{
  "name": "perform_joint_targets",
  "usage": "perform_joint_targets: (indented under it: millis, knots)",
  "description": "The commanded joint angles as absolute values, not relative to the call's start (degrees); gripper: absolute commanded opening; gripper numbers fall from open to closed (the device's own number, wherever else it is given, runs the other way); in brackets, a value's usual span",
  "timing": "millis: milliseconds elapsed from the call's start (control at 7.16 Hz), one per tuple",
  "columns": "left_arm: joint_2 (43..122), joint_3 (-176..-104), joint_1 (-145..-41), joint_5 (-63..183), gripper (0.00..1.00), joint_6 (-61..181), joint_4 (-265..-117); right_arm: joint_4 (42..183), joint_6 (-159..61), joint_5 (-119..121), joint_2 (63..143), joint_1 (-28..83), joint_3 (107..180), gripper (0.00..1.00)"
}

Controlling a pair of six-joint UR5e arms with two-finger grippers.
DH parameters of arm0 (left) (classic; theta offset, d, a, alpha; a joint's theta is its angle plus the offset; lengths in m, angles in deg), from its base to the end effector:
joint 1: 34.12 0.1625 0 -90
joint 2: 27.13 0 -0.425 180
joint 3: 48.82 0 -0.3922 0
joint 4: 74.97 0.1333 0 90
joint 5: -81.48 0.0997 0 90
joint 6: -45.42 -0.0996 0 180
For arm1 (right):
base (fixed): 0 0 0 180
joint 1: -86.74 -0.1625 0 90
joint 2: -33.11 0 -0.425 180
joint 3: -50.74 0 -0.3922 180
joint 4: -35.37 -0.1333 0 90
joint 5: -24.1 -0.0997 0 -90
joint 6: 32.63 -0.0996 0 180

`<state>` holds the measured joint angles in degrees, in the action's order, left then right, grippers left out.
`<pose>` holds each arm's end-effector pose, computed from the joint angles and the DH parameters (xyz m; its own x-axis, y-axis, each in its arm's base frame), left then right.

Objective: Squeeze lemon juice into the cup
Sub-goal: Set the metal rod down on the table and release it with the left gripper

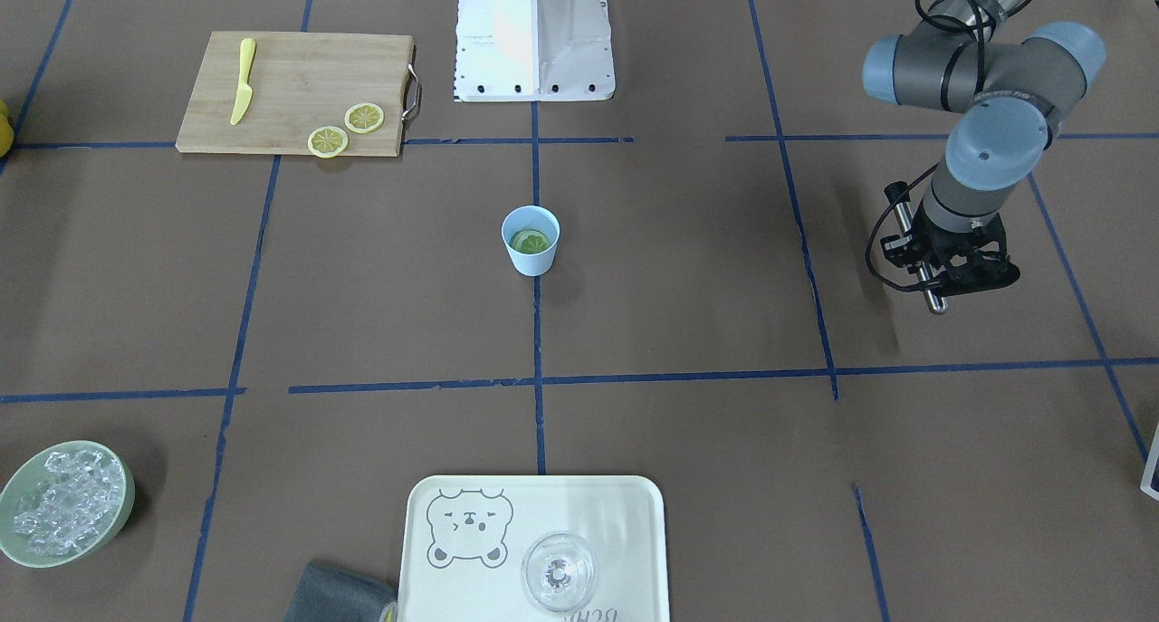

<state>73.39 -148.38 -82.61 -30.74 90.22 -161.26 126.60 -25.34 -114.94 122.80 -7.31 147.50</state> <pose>0.3046 -0.4884 0.5061 0.8898 -0.0143 -0.4560 -0.0125 0.9984 -0.0557 0.0931 -0.4920 0.5940 0.6629 -0.1560 0.7323 0.0140 0.9805 0.1963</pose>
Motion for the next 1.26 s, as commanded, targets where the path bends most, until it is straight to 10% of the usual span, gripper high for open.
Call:
perform_joint_targets:
  millis: [0,140,279,419,1118]
  knots:
    - [73.5,-147.3,-81.1,-29.4,0.00,90.3,-161.4,126.6,-25.3,-114.9,122.9,-7.3,147.5,1.00]
    - [73.6,-147.1,-80.8,-29.4,0.14,90.2,-161.4,126.6,-25.3,-114.9,122.8,-7.3,147.5,1.00]
    - [74.1,-145.6,-80.5,-29.4,0.68,90.2,-161.6,126.6,-25.3,-114.9,122.8,-7.3,147.5,1.00]
    - [74.2,-144.9,-80.0,-29.4,1.00,90.8,-163.1,126.6,-25.3,-114.9,122.8,-7.3,147.5,1.00]
    - [74.2,-151.9,-83.9,-30.1,1.00,89.8,-162.7,126.6,-25.3,-114.9,122.8,-7.3,147.5,1.00]
